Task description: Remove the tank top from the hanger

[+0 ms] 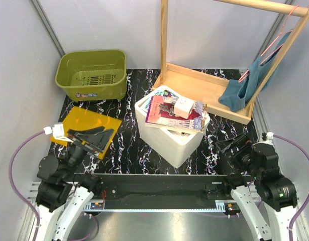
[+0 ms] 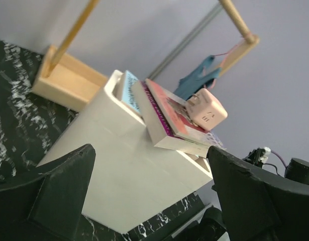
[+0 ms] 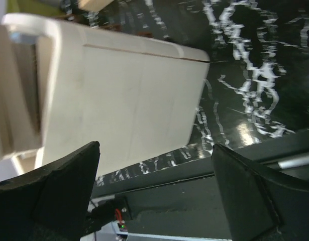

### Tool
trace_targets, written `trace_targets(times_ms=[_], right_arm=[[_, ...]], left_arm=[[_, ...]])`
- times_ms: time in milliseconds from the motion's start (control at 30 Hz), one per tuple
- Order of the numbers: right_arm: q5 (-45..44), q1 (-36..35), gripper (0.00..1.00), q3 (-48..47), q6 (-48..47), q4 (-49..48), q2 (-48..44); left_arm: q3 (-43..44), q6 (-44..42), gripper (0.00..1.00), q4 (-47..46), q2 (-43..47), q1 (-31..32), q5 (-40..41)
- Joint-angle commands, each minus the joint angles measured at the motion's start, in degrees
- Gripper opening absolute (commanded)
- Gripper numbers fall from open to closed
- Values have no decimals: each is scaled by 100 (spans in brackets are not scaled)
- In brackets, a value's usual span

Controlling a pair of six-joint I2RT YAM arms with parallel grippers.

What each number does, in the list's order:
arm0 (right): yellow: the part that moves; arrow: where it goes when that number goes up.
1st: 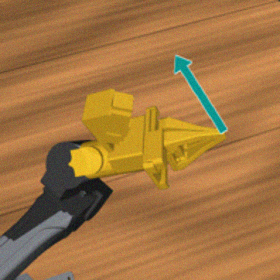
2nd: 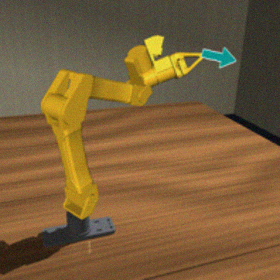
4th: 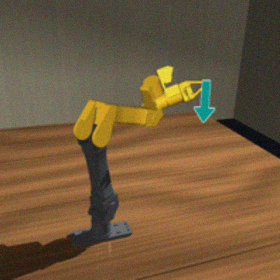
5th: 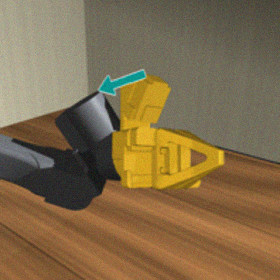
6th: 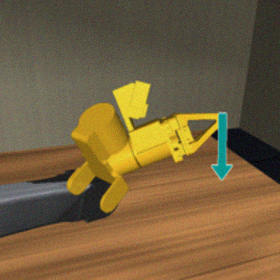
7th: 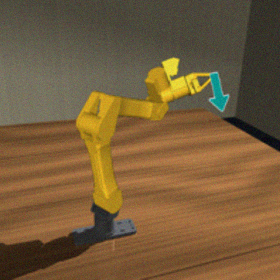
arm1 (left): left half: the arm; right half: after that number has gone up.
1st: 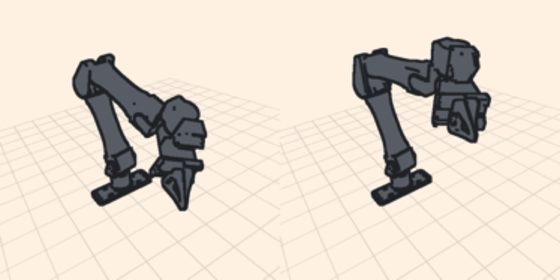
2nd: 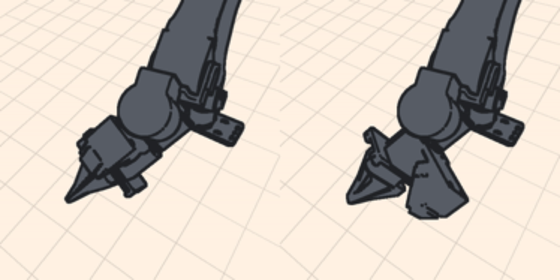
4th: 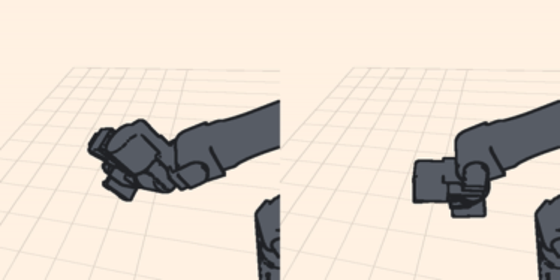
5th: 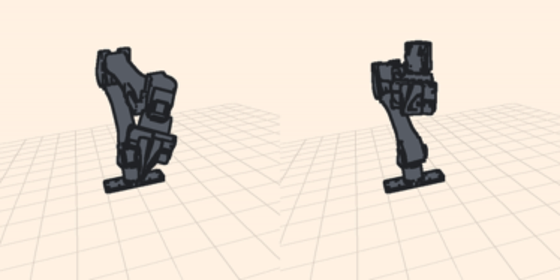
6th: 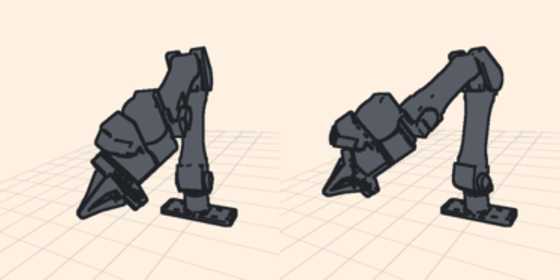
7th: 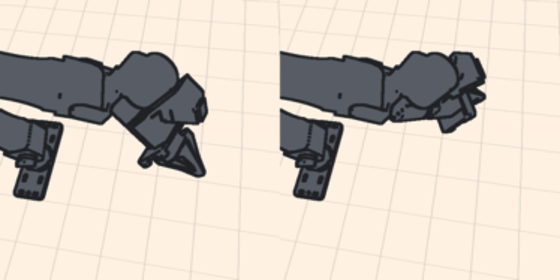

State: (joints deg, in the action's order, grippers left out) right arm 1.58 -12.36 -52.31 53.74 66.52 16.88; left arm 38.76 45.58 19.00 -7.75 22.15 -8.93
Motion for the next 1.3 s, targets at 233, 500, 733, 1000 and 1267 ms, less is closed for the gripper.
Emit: trace_targets(times_ms=[233,500,733,1000,1267], right_arm=[[-1756,6,100,-1167,-169,240,589],[-1988,14,100,-2184,-1496,-69,1535],[-1616,14,100,-3099,-2411,-948,3143],[-3232,14,100,-4680,-2974,-904,4480],[-3752,6,100,-6947,-3404,-203,6123]], left_arm=[[1291,-330,99,1466,309,17,604],[1784,-761,99,2265,-367,17,427],[1828,-761,99,2292,-570,17,181],[1837,-691,99,2318,-465,9,-398],[2021,-525,99,2345,-464,17,-706]])
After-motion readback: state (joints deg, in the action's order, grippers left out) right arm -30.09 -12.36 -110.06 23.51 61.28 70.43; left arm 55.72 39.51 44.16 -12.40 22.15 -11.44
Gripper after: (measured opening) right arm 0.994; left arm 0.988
